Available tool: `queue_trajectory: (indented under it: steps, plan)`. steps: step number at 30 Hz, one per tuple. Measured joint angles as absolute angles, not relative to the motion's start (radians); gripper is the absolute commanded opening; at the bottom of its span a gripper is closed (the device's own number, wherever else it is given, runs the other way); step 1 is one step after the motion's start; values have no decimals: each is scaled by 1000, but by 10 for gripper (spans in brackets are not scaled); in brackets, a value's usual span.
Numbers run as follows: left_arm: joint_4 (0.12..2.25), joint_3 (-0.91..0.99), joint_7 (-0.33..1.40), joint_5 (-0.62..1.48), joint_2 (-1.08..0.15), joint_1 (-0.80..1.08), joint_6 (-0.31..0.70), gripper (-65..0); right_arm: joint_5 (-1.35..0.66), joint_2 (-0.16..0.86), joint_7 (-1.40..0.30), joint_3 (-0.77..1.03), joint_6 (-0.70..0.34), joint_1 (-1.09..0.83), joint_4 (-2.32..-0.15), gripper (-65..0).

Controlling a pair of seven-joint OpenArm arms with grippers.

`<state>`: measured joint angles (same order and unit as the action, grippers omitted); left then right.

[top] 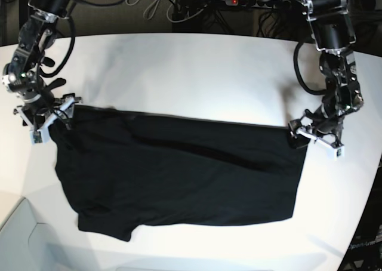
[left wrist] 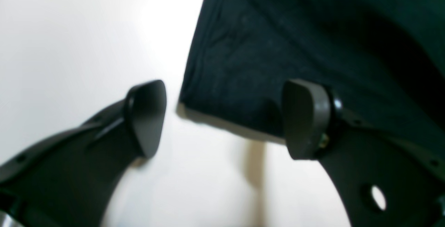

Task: Layout the t-shirt on the table in an organized manner, then fold the t-shirt properly
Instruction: 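Hold the raised shirt edge steady with both grippers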

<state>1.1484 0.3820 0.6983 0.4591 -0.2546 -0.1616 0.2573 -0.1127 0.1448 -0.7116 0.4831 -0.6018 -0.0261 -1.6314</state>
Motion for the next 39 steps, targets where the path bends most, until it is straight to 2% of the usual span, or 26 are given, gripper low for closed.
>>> queue_trajectory:
  steps: [10, 12, 14, 16, 19, 26, 33, 39]
  plan:
    - [1141, 375, 694, 460, -254, -166, 257, -161, -113, 133, -713, 483, -602, -56, -1638, -227]
    - [1140, 372, 695, 460, -254, -166, 257, -228, -113, 133, -710, 483, -602, -56, -1638, -227]
    - [1140, 371, 695, 460, -254, -163, 258, -336, -113, 133, -710, 483, -602, -57, -1638, -227]
    - [1139, 372, 698, 456, -254, -163, 258, -418, -114, 133, -709, 483, -602, -64, -1638, -225]
    - [1139, 374, 698, 458, -254, -164, 258, -504, -112, 133, -711, 483, -602, -67, -1635, -224]
    - [1139, 374, 698, 460, -254, -164, 258, -650, -120, 164, -704, 479, -602, -55, -1557, -224]
    - [1139, 375, 698, 460, -255, -164, 258, -647, -115, 218, -550, 479, -603, -33, -1403, -224]
    - [1139, 376, 698, 460, -255, -164, 258, -648, -113, 239, -513, 482, -602, -25, -1320, -227]
